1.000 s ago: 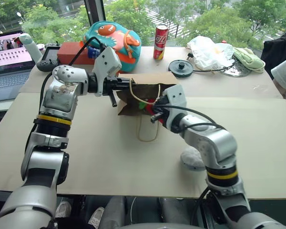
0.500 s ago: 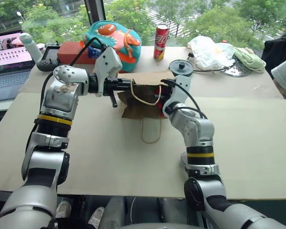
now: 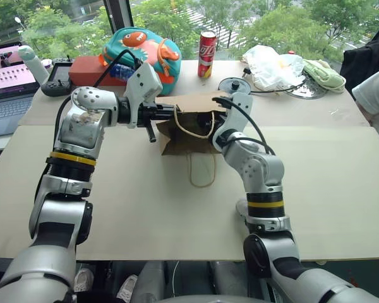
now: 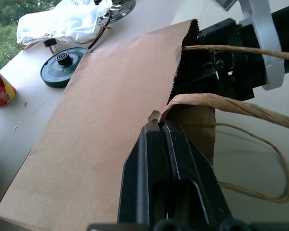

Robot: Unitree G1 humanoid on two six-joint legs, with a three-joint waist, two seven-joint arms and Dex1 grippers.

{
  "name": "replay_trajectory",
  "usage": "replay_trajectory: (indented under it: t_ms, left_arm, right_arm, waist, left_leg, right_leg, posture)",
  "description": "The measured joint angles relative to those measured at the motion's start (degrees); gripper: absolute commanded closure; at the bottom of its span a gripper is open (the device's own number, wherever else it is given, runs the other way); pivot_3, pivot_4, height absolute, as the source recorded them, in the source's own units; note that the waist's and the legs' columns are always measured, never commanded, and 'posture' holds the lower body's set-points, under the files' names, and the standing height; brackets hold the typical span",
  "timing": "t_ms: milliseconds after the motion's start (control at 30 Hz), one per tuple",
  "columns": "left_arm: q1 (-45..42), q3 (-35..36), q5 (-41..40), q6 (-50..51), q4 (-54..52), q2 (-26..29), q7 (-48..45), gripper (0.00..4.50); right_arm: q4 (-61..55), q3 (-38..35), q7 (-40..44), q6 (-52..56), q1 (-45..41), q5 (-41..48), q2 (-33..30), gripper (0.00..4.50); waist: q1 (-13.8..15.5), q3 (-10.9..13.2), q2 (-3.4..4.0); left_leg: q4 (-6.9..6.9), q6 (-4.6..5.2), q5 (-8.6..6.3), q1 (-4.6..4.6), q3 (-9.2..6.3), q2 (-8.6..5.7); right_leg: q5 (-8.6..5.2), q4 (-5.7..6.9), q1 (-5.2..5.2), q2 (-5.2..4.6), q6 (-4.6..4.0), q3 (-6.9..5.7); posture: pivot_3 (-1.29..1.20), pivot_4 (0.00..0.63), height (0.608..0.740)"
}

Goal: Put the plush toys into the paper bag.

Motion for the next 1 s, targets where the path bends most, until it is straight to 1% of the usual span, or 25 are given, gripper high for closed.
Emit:
replay_trajectory:
  t_ms: [100,200,300,433,467,533,633,667,800,933,1000]
  left_arm:
    - [0.0,0.0,0.0,0.0,0.0,0.0,0.1,4.50]
    - [0.0,0.0,0.0,0.0,0.0,-0.1,0.1,4.50]
    - [0.1,0.0,0.0,0.0,0.0,-0.2,0.1,4.50]
    - [0.2,0.0,0.0,-0.1,0.0,-0.3,0.1,4.50]
    - [0.3,0.0,0.0,-0.1,0.0,-0.5,0.1,4.50]
    - [0.4,0.0,0.0,-0.1,0.0,-0.5,0.1,4.50]
    - [0.4,0.0,0.0,-0.1,0.0,-0.7,0.1,4.50]
    - [0.4,0.0,0.0,-0.1,0.0,-0.8,0.1,4.50]
    - [0.4,0.0,0.0,-0.2,0.0,-0.9,0.0,4.50]
    - [0.5,0.0,0.0,-0.3,0.1,-1.0,0.0,4.50]
    - [0.5,0.0,0.1,-0.4,0.1,-0.9,0.1,4.50]
  right_arm:
    - [-6.8,1.8,1.0,4.6,0.8,1.5,-0.2,0.90]
    - [-12.3,3.1,2.1,9.7,3.4,2.0,-2.1,0.90]
    - [-21.5,4.2,5.3,17.4,8.2,5.0,-8.7,0.90]
    - [-32.4,3.1,10.7,25.4,13.1,9.5,-18.4,0.90]
    - [-35.1,2.3,12.7,27.2,14.9,11.0,-21.6,0.90]
    - [-38.7,-0.5,16.0,30.0,17.9,13.6,-26.1,0.90]
    - [-42.4,-4.1,20.2,32.7,20.3,17.5,-31.3,0.90]
    - [-44.0,-5.6,22.2,33.9,21.3,19.3,-34.0,0.90]
    - [-47.1,-9.7,26.6,36.4,24.6,23.9,-38.6,0.90]
    - [-50.8,-10.8,30.7,38.6,31.8,27.1,-45.4,0.90]
    - [-51.7,-10.5,31.6,38.5,34.8,27.6,-47.3,0.90]
  waist:
    - [0.0,0.0,0.01]
    - [0.0,0.0,0.01]
    - [0.7,0.0,0.01]
    - [0.9,0.0,0.01]
    - [0.9,0.0,0.01]
    - [1.0,0.0,0.01]
    - [0.8,0.0,0.01]
    - [0.8,0.0,0.01]
    - [0.9,0.0,0.00]
    - [1.5,0.0,0.00]
    - [1.6,0.0,0.00]
  left_leg:
    - [0.00,0.00,0.00,-0.02,0.00,0.01]
    - [0.01,0.00,0.00,-0.04,-0.01,0.00]
    - [0.08,0.00,0.00,-0.13,-0.04,-0.04]
    - [0.09,0.00,0.00,-0.14,-0.03,-0.03]
    - [0.09,0.01,0.00,-0.13,-0.03,-0.03]
    - [0.09,0.01,0.00,-0.12,-0.01,-0.02]
    - [0.11,0.01,0.00,-0.10,0.03,0.00]
    - [0.11,0.01,0.00,-0.09,0.03,0.00]
    - [0.15,0.01,0.00,-0.08,0.03,0.00]
    - [0.15,0.01,0.00,-0.09,0.05,-0.03]
    - [0.17,0.01,0.00,-0.07,0.02,-0.02]
  right_leg:
    - [0.00,0.01,-0.03,0.00,0.00,-0.03]
    - [0.00,-0.02,-0.02,-0.01,0.00,-0.05]
    - [0.00,-0.08,0.01,-0.04,0.00,-0.06]
    - [-0.01,-0.19,0.04,-0.03,0.01,-0.08]
    - [-0.01,-0.29,0.04,-0.04,0.01,-0.07]
    - [-0.01,-0.45,0.04,-0.02,0.01,-0.07]
    - [-0.01,-0.47,0.04,0.00,0.02,-0.04]
    - [-0.01,-0.47,0.06,0.00,0.02,-0.04]
    - [-0.02,-0.48,0.09,0.02,0.03,-0.03]
    - [-0.02,-0.60,0.17,-0.01,0.03,0.00]
    - [-0.02,-0.79,0.32,0.00,0.03,-0.02]
  posture:
    - [0.00,0.150,0.739]
    - [0.00,0.150,0.739]
    - [0.00,0.150,0.739]
    - [0.00,0.150,0.739]
    - [0.00,0.150,0.739]
    - [0.00,0.150,0.739]
    - [0.00,0.150,0.739]
    - [0.00,0.150,0.739]
    - [0.00,0.150,0.739]
    - [0.00,0.150,0.739]
    - [0.00,0.150,0.739]
